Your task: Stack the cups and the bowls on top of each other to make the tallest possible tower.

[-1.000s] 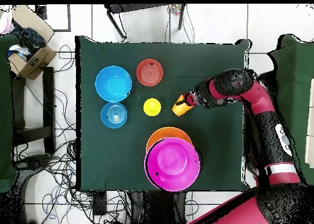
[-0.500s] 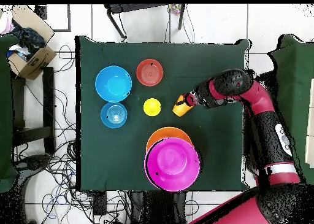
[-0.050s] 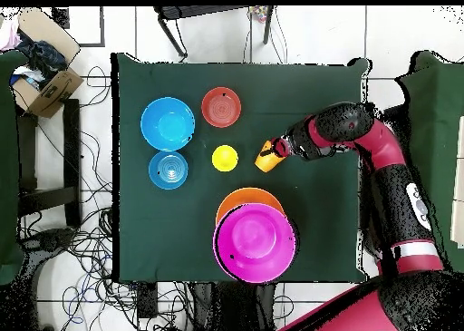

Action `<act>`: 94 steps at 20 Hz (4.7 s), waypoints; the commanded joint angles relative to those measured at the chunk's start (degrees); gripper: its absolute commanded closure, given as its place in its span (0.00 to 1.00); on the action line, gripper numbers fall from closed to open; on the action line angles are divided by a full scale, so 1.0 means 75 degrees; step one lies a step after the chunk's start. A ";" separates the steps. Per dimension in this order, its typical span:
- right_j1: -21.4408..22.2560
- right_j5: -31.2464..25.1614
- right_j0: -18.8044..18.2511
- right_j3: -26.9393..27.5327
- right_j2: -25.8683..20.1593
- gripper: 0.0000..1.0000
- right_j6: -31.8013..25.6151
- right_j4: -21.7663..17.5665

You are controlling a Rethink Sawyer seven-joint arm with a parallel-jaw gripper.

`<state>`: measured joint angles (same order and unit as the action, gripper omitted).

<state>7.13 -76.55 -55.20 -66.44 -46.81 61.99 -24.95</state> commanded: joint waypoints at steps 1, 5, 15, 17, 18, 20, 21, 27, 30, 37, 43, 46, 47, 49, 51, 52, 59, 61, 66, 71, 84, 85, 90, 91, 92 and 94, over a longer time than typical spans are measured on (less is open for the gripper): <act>-0.0242 0.0281 0.0269 0.0134 0.0254 0.00 -0.1884 -0.0632; -0.0441 0.0085 0.0329 0.0341 0.0332 0.00 -0.1875 -0.0629; -0.0664 -0.0143 0.0451 0.0616 0.0597 0.00 -0.1462 -0.0690; -0.0671 -0.0222 0.0537 0.0735 0.0638 0.00 -0.1351 -0.0692; -0.0637 -0.0158 0.0451 0.0615 0.0679 0.00 -0.1400 -0.0728; -0.0618 -0.0127 0.0397 0.0555 0.0633 0.00 -0.1597 -0.0743; -0.0606 -0.0014 0.0377 0.0525 0.0632 0.00 -0.1517 -0.0730; -0.0509 0.0678 0.0049 0.0125 0.0266 1.00 -0.1471 -0.0438; -0.0450 0.0730 0.0050 0.0072 0.0250 1.00 -0.1438 -0.0459; -0.0148 0.0876 0.0219 0.0206 -0.0025 1.00 -0.1410 -0.0417; 0.0414 0.0798 0.0319 0.0433 -0.0356 1.00 -0.2015 -0.0624; 0.0656 0.0982 0.0361 0.0642 -0.0446 1.00 -0.2337 -0.0871; 0.0733 0.1071 0.0379 0.0702 -0.0470 1.00 -0.2426 -0.0972; 0.0876 0.1197 0.0405 0.0808 -0.0506 1.00 -0.2550 -0.1140; 0.0978 0.1086 0.0414 0.0844 -0.0514 1.00 -0.2592 -0.1163; 0.0992 0.0868 0.0415 0.0835 -0.0526 1.00 -0.2662 -0.1110; 0.1334 0.0018 0.0376 0.0661 -0.0567 1.00 -0.2717 -0.0908; 0.1444 -0.0424 0.0387 0.0636 -0.0585 1.00 -0.2826 -0.0814; 0.1921 -0.1030 0.0302 0.0260 -0.0549 1.00 -0.2605 -0.0617; 0.2541 -0.1550 0.0182 -0.0260 -0.0532 1.00 -0.2123 -0.0385; 0.4437 0.0492 -0.0448 -0.2238 -0.0865 1.00 -0.1148 -0.0430; 0.4529 0.0735 -0.0483 -0.2384 -0.0885 1.00 -0.1138 -0.0521; 0.5105 0.1866 -0.0570 -0.3157 -0.0788 1.00 -0.0434 -0.0691; 0.5236 0.2035 -0.0587 -0.3308 -0.0754 1.00 -0.0250 -0.0631; 0.5366 0.2140 -0.0589 -0.3450 -0.0712 1.00 -0.0116 -0.0578; 0.5614 0.2355 -0.0584 -0.3716 -0.0635 1.00 0.0024 -0.0492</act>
<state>43.91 -65.21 -60.83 -83.24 -52.25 61.02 -26.26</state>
